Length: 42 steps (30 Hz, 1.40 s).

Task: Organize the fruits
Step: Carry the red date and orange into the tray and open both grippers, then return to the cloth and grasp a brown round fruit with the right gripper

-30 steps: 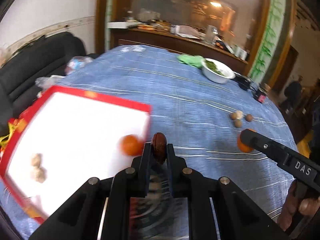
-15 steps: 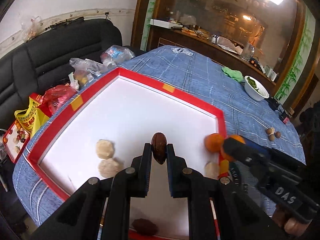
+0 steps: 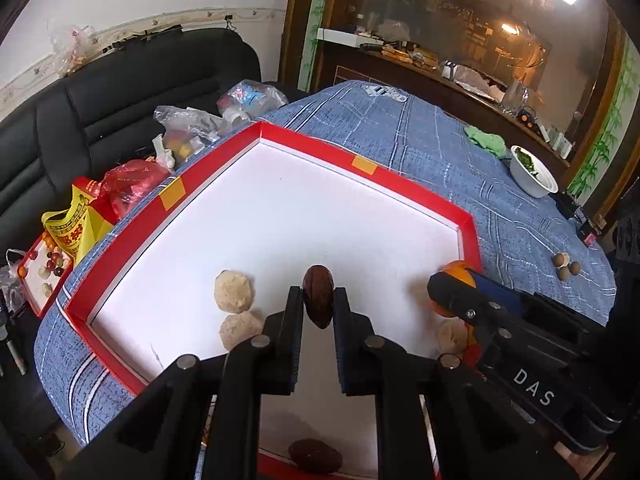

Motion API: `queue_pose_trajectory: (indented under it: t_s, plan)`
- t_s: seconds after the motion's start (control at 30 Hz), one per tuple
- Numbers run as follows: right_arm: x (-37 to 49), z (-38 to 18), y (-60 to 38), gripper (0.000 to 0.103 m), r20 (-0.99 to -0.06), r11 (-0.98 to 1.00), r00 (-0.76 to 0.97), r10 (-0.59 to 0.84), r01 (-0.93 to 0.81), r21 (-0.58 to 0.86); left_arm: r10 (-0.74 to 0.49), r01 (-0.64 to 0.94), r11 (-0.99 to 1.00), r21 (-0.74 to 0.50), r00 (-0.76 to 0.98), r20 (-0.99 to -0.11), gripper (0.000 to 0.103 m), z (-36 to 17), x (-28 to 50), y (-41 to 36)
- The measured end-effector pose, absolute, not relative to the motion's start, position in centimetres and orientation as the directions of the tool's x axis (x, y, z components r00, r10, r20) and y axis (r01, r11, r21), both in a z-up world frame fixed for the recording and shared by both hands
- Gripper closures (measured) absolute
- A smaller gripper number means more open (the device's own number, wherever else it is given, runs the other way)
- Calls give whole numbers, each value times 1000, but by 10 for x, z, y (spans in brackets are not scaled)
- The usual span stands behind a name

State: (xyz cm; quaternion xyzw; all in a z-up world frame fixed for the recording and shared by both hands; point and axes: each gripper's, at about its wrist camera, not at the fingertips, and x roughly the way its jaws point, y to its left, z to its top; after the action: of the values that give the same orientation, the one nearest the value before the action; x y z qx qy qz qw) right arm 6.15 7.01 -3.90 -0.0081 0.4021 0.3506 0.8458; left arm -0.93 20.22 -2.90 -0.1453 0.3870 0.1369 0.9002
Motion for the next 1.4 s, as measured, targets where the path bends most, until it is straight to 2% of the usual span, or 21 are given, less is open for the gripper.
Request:
queue_pose_trajectory:
  t_s: [0.2,0.23,0.27,0.3,0.33,0.4,0.53,0.67,0.97,1.33,1.4]
  plan:
    - [59,-42,71,69,-700,750,413,582,-605,267,177,-410,903,-127,625,-760,90,-32,-11,208]
    - [57,-42,72,67,-701,750,414,580,-607,262,189,-420,900,-118,617,-764,89,-33,-11,210]
    - [56,-40,70,61,-699,752,421,578,-607,256,200,-430,897,-106,608,-768,86,-34,-11,211]
    - [55,-39,69,52,-695,752,424,580,-606,258,209,-436,895,-99,603,-770,71,-34,-12,211]
    - [54,-37,67,48,-688,751,428,586,-605,263,214,-442,891,-99,603,-768,53,-33,-12,211]
    - [52,-33,61,41,-680,751,435,590,-604,265,231,-462,880,-108,616,-753,42,-29,-15,212]
    - [45,-22,34,41,-653,758,469,595,-598,261,254,-465,879,-104,642,-723,42,-19,-17,204]
    - [49,-20,-20,41,-643,810,530,553,-522,266,218,-423,899,-114,658,-721,41,-18,-6,182]
    - [99,-37,-160,42,-686,946,652,324,-202,255,103,-232,969,-83,686,-720,41,-13,32,100]
    - [177,-63,-162,64,-759,972,608,235,-162,171,58,-120,992,-34,683,-728,41,-15,75,43]
    - [183,-72,-162,79,-774,970,585,240,-164,177,57,-110,994,-26,683,-728,41,-16,82,35]
